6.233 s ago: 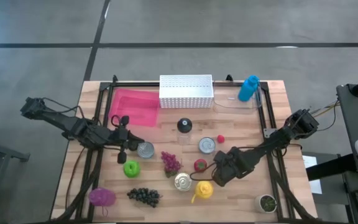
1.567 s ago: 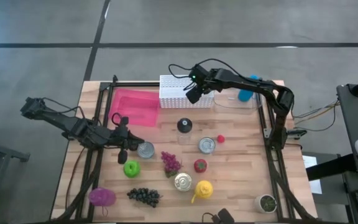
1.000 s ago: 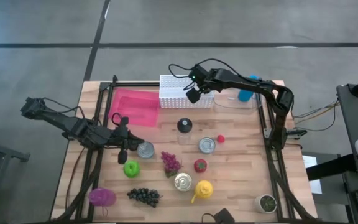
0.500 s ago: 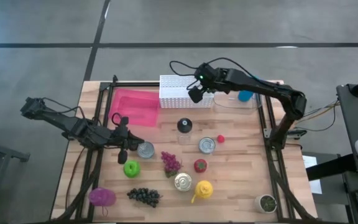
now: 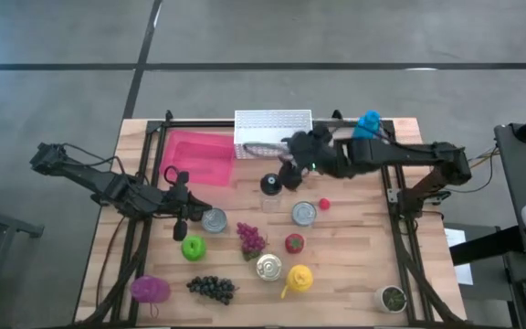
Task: Pick & Place Food Item
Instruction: Put the yellow tuna can into the pink bin
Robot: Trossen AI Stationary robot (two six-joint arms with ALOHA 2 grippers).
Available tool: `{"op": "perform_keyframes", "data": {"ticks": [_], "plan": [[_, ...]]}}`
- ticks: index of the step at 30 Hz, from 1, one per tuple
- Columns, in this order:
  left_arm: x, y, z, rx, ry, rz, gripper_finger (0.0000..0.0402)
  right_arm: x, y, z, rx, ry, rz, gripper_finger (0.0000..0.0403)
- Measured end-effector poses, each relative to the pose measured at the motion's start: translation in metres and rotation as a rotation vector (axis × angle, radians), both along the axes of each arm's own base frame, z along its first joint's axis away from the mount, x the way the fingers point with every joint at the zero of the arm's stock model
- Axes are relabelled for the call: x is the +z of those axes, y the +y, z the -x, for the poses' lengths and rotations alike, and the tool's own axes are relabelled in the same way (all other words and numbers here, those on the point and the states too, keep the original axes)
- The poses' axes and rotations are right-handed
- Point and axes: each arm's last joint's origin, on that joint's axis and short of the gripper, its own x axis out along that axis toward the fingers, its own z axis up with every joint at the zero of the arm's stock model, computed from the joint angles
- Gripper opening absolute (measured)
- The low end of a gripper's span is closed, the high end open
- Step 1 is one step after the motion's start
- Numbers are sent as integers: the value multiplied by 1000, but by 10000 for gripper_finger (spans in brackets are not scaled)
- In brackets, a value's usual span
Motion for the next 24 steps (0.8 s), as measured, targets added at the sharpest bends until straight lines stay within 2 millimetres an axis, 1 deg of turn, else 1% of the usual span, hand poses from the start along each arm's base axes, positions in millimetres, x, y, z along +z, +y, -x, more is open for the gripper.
{"op": "perform_keyframes", "data": {"ticks": [3, 13, 17, 24], "plan": [[0, 0, 0, -1, 0, -2, 6, -1, 18, -1, 24, -14, -3, 273], [0, 0, 0, -1, -1, -1, 6, -4, 65, -1, 76, -43, 73, 193], [0, 0, 0, -1, 1, -2, 6, -10, 82, -2, 73, -37, 125, 173], [0, 0, 0, -11, 3, -26, 6, -23, 106, -6, 135, -8, 137, 150]]}}
